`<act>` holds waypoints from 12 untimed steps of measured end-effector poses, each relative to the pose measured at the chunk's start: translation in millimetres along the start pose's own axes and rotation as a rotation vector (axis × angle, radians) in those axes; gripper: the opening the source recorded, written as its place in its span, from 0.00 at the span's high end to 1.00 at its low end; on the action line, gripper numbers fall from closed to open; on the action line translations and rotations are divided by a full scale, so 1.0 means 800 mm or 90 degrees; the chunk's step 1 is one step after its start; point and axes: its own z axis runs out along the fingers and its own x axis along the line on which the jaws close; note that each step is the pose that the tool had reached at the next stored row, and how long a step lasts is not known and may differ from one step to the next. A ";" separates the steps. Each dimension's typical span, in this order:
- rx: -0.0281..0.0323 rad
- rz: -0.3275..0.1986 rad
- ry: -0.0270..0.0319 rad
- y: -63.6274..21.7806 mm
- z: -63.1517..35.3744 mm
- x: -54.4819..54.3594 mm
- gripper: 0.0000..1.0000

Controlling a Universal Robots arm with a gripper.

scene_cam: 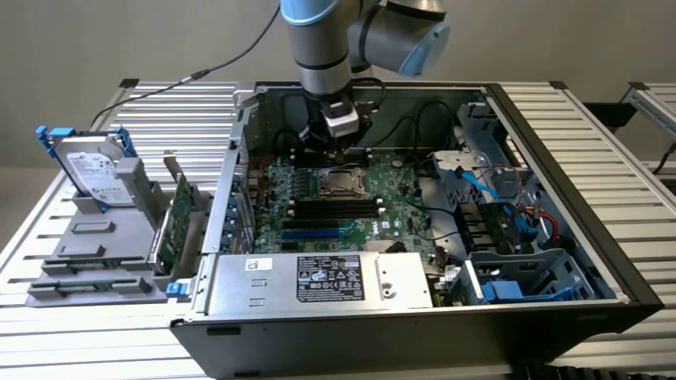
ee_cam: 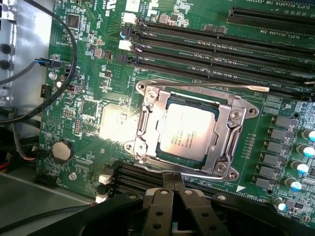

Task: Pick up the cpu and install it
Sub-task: 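Install the first cpu locking lever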

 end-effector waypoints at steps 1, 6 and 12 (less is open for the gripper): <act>0.0001 -0.001 -0.0001 0.000 0.000 0.000 0.89; 0.0010 -0.005 -0.0002 0.001 0.001 0.002 0.89; 0.0021 -0.010 -0.0004 0.002 0.003 0.003 0.89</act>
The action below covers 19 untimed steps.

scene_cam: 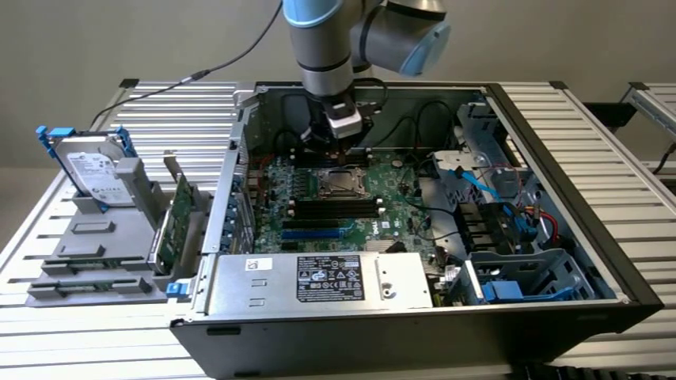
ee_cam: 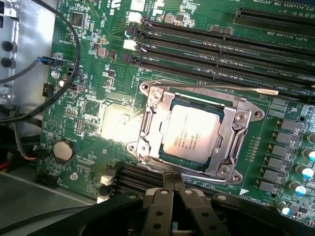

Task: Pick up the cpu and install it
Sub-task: 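Install the first cpu locking lever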

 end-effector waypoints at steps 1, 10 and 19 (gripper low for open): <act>0.0001 -0.001 -0.0001 0.000 0.000 0.000 0.89; 0.0014 -0.008 -0.0005 0.002 0.002 0.002 0.89; 0.0019 -0.010 -0.0006 0.002 0.004 0.003 0.89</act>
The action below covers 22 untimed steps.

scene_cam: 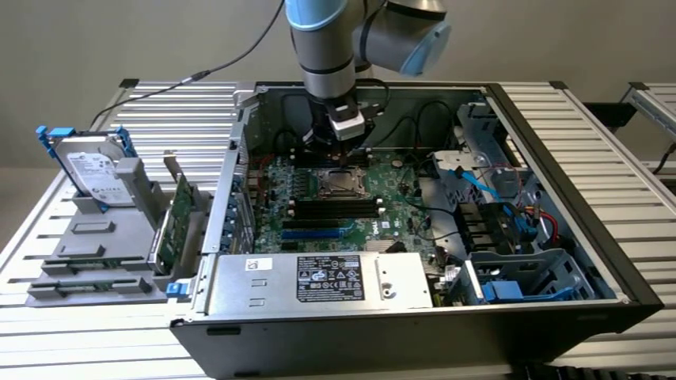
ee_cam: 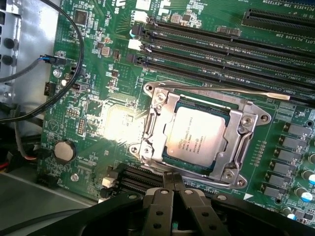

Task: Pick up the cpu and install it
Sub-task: 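Install the first cpu locking lever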

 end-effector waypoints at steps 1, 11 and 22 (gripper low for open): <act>0.0000 0.000 0.0000 0.000 0.000 0.000 0.89; 0.0000 0.000 -0.0001 0.000 0.001 0.000 0.89; -0.0019 0.000 -0.0009 -0.002 0.001 0.001 0.89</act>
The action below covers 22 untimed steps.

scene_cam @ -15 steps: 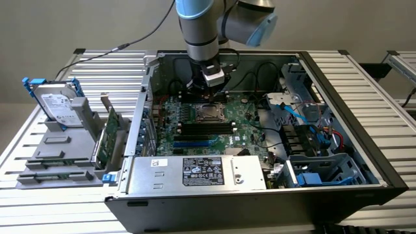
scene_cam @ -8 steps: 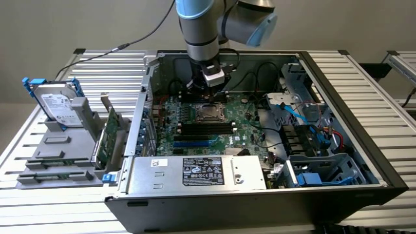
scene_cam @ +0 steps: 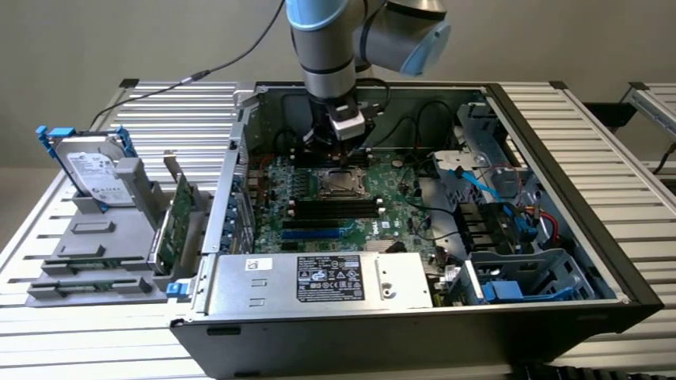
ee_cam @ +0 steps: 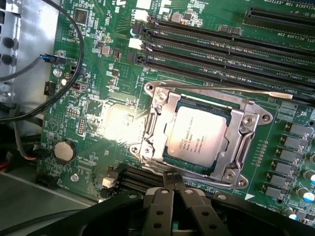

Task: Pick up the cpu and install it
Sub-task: 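Install the first cpu locking lever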

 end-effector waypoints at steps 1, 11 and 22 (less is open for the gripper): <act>0.0000 0.000 0.0001 -0.001 0.000 0.000 0.89; -0.0085 -0.001 -0.0020 -0.002 0.000 0.001 0.89; -0.0348 -0.006 -0.0087 -0.007 0.001 0.002 0.89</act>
